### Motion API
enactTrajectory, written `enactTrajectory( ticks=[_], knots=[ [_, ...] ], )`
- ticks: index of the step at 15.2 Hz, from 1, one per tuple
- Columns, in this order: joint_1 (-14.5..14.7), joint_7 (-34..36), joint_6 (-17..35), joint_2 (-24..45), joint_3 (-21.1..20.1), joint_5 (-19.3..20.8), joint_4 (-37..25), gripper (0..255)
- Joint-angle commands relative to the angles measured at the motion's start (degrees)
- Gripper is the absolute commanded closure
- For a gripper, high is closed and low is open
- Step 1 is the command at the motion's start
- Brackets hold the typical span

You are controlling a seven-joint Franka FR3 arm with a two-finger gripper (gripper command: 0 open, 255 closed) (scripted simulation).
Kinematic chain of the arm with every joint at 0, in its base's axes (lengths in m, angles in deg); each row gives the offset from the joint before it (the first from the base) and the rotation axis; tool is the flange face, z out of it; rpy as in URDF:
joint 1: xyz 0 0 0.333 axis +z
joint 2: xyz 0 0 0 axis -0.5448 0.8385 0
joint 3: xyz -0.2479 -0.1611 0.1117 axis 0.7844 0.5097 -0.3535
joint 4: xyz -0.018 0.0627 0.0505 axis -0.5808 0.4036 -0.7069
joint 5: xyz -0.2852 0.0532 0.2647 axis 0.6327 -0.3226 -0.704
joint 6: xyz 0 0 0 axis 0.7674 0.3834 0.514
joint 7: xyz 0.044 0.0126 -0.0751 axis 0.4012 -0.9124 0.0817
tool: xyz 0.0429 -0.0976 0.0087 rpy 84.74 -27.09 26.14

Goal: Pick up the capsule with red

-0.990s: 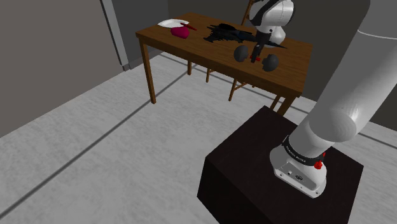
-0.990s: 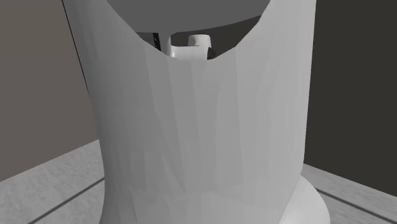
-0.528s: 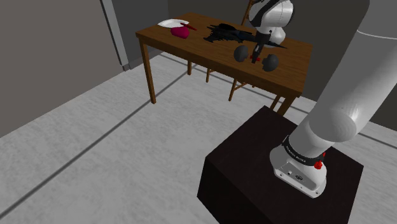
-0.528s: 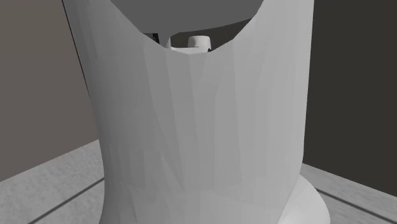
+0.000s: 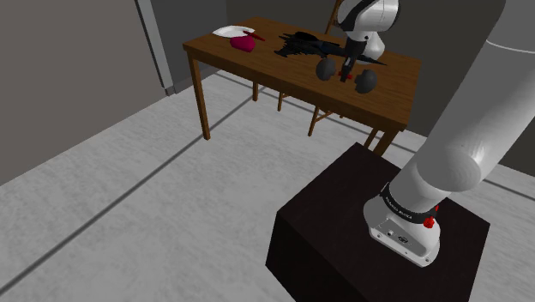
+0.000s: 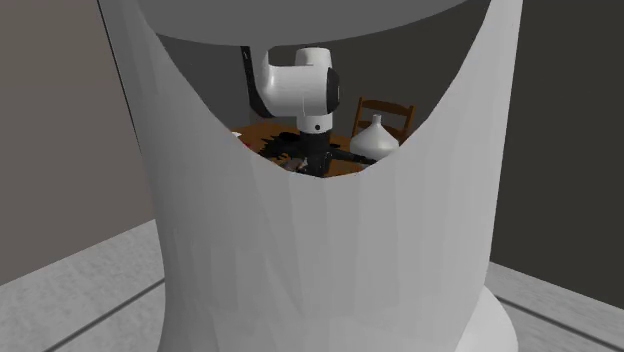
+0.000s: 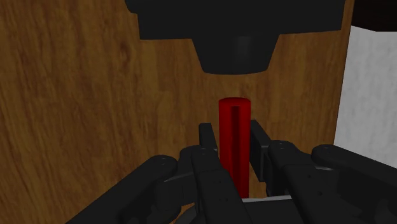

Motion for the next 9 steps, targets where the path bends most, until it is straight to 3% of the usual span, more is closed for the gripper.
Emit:
enactTrajectory(
  ticks=[1, 9],
  knots=[
    [0.18, 0.51, -1.34, -0.84, 0.17, 0.73, -0.73, 255],
    [0.80, 2.46, -7.06, -4.51, 0.61, 3.68, -3.55, 255]
  ],
)
